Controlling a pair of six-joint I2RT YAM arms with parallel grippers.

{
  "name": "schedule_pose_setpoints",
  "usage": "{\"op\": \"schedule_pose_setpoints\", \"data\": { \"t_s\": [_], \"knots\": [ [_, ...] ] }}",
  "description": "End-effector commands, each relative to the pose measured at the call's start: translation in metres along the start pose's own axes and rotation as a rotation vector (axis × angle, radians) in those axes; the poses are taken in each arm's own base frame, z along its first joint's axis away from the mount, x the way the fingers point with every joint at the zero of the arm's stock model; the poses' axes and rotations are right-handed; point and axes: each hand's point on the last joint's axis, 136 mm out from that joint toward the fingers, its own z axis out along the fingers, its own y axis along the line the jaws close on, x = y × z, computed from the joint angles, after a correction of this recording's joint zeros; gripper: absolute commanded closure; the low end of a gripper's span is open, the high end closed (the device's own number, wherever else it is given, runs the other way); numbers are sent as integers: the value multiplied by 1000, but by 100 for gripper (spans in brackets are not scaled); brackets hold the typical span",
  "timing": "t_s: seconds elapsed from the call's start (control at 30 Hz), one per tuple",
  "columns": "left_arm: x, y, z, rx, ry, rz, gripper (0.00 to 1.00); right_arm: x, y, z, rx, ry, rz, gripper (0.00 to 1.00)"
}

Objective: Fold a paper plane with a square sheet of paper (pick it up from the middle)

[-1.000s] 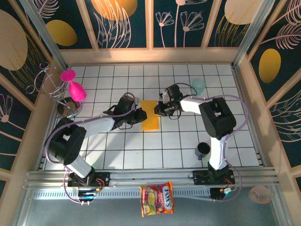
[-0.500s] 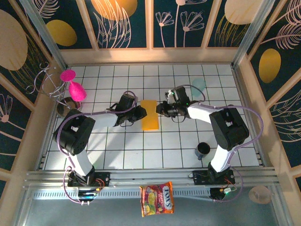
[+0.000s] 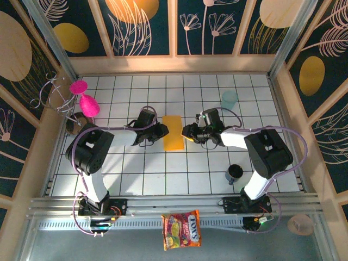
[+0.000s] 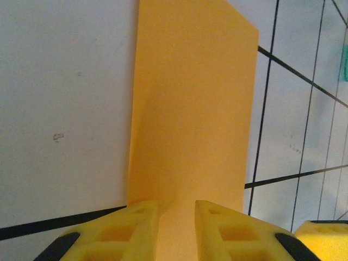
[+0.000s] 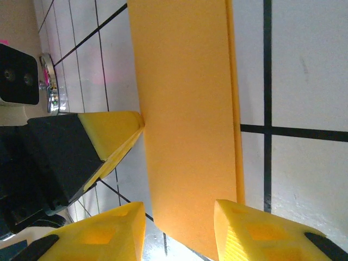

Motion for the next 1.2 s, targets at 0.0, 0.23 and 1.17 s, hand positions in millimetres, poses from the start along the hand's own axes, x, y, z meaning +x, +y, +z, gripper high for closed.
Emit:
{"op": "schedule_pose_setpoints", "data": {
  "t_s": [0.0,0.23,1.17],
  "knots": [
    [-3,-4,6,20,13,-20,74,-2,5,-5,-2,-22,1,60],
    [5,10,12,-17,44,-40,74,13,-6,-2,78,13,10,60],
    [14,13,10,-26,79,0,74,29,7,13,55,48,86,79]
  ]
}}
